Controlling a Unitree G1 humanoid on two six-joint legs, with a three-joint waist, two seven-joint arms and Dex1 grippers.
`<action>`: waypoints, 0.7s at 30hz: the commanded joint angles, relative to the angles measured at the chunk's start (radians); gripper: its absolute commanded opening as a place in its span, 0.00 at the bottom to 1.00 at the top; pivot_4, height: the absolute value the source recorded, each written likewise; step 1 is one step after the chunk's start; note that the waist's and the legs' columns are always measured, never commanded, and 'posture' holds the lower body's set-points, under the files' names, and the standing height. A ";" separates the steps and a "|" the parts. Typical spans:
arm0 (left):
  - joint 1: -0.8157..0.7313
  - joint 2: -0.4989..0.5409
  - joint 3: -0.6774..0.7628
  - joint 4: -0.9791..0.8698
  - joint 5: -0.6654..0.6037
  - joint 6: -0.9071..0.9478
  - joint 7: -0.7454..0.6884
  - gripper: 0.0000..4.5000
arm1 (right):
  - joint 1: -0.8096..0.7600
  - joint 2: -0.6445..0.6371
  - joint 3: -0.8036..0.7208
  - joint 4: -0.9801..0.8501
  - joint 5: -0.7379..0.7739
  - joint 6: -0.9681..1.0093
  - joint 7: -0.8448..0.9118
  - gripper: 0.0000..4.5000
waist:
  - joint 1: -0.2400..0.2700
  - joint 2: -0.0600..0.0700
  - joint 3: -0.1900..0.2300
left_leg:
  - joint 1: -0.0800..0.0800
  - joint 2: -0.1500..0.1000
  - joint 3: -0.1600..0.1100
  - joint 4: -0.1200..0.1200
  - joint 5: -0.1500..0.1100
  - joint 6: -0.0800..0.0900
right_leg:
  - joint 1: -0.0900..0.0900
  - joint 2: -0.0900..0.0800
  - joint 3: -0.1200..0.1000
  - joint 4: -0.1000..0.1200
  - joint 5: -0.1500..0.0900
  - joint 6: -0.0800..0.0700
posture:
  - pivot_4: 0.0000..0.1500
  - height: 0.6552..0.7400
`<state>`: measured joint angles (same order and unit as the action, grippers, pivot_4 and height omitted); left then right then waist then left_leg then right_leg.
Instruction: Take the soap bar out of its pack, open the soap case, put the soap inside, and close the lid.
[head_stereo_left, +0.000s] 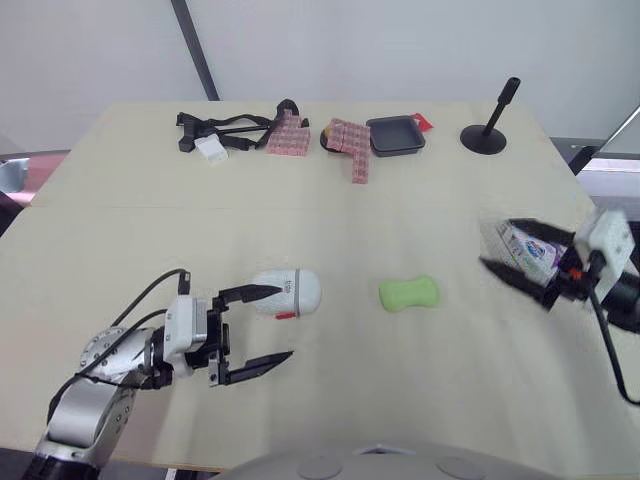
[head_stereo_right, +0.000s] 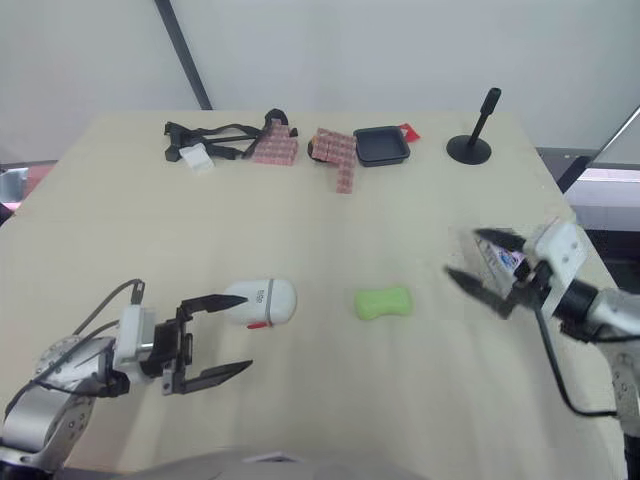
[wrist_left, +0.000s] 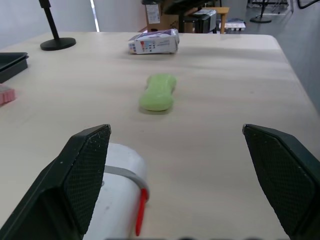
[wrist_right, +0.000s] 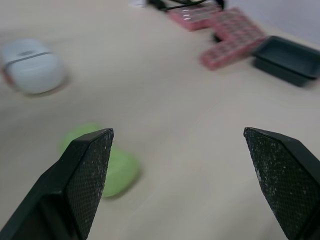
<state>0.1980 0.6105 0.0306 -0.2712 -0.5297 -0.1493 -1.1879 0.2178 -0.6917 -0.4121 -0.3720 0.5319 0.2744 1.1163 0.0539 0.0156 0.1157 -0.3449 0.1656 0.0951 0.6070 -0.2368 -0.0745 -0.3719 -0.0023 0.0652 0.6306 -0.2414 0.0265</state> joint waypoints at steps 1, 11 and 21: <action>-0.064 0.027 0.019 0.046 0.016 0.005 -0.011 1.00 | 0.044 -0.005 0.060 0.000 -0.007 -0.138 0.129 0.99 | -0.004 0.000 0.000 | 0.000 0.000 0.000 0.000 0.000 0.000 | 0.000 0.000 0.000 0.000 0.000 0.000 | 1.00 1.00; -0.289 0.081 -0.031 0.227 0.101 0.056 -0.072 1.00 | 0.063 -0.024 0.142 0.084 -0.016 -0.265 0.228 0.99 | -0.016 -0.001 -0.001 | -0.003 -0.001 0.000 0.001 0.001 0.002 | -0.003 -0.001 -0.001 0.002 -0.001 -0.002 | 1.00 1.00; -0.412 0.116 -0.111 0.339 0.218 0.022 -0.151 1.00 | 0.026 -0.045 0.184 0.064 -0.026 -0.239 0.175 0.99 | -0.013 -0.001 -0.001 | -0.006 -0.001 -0.002 0.002 0.001 0.002 | -0.004 -0.002 -0.005 0.002 -0.001 -0.002 | 1.00 1.00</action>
<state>-0.1986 0.7111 -0.0811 0.0667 -0.3182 -0.1181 -1.3333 0.2426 -0.7210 -0.2162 -0.2849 0.4984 0.0366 1.2951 0.0406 0.0141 0.1148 -0.3512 0.1649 0.0933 0.6089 -0.2357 -0.0723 -0.3759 -0.0045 0.0604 0.6329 -0.2425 0.0244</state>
